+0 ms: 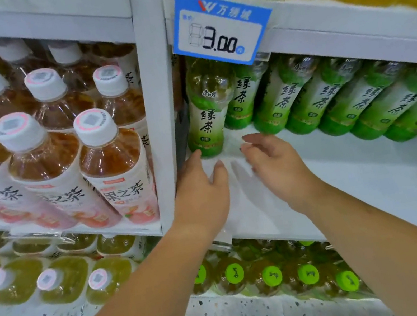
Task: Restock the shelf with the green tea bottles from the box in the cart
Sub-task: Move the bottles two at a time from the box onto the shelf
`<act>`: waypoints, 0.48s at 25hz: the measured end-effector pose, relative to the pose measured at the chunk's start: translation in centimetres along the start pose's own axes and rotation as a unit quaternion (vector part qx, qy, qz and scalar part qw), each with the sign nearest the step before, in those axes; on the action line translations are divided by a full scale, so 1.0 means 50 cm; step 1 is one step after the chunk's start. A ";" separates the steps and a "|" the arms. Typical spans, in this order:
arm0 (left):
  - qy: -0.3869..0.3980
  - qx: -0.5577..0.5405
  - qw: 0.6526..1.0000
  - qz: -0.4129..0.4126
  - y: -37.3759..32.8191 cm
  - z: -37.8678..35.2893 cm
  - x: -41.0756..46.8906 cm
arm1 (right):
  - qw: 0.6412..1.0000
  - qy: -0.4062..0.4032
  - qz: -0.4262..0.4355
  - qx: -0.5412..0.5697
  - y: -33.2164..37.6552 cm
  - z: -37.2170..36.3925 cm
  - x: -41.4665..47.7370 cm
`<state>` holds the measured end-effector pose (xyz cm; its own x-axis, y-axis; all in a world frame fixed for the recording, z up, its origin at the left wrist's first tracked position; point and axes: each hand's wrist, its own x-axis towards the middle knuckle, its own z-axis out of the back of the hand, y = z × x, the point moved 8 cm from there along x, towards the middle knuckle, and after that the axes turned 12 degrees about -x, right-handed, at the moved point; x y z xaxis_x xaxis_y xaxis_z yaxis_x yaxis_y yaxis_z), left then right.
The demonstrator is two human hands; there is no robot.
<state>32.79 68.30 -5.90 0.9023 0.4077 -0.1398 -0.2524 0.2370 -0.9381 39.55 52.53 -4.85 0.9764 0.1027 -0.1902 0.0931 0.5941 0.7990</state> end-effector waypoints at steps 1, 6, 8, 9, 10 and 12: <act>0.010 -0.013 1.000 0.007 -0.005 0.002 -0.008 | 1.000 -0.001 -0.017 0.001 -0.013 0.007 -0.012; 0.066 -0.100 0.990 0.074 -0.041 0.030 -0.094 | 0.996 0.013 -0.082 -0.011 -0.039 0.034 -0.126; 0.098 -0.091 0.987 0.088 -0.062 0.056 -0.142 | 0.994 0.019 -0.101 -0.026 -0.032 0.050 -0.193; 0.112 -0.085 0.986 0.092 -0.074 0.072 -0.167 | 0.993 0.031 -0.107 -0.033 -0.023 0.057 -0.228; 0.124 -0.075 0.985 0.096 -0.085 0.089 -0.191 | 0.992 0.044 -0.115 -0.039 -0.013 0.065 -0.264; 0.136 -0.057 0.984 0.100 -0.104 0.125 -0.241 | 0.988 0.066 -0.131 -0.055 0.000 0.083 -0.336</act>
<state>21.02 67.68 2.66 0.9023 0.1810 -0.3912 -0.4084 0.0689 -0.9102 23.96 47.50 0.72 0.8866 0.0324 -0.4615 0.3114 0.6959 0.6471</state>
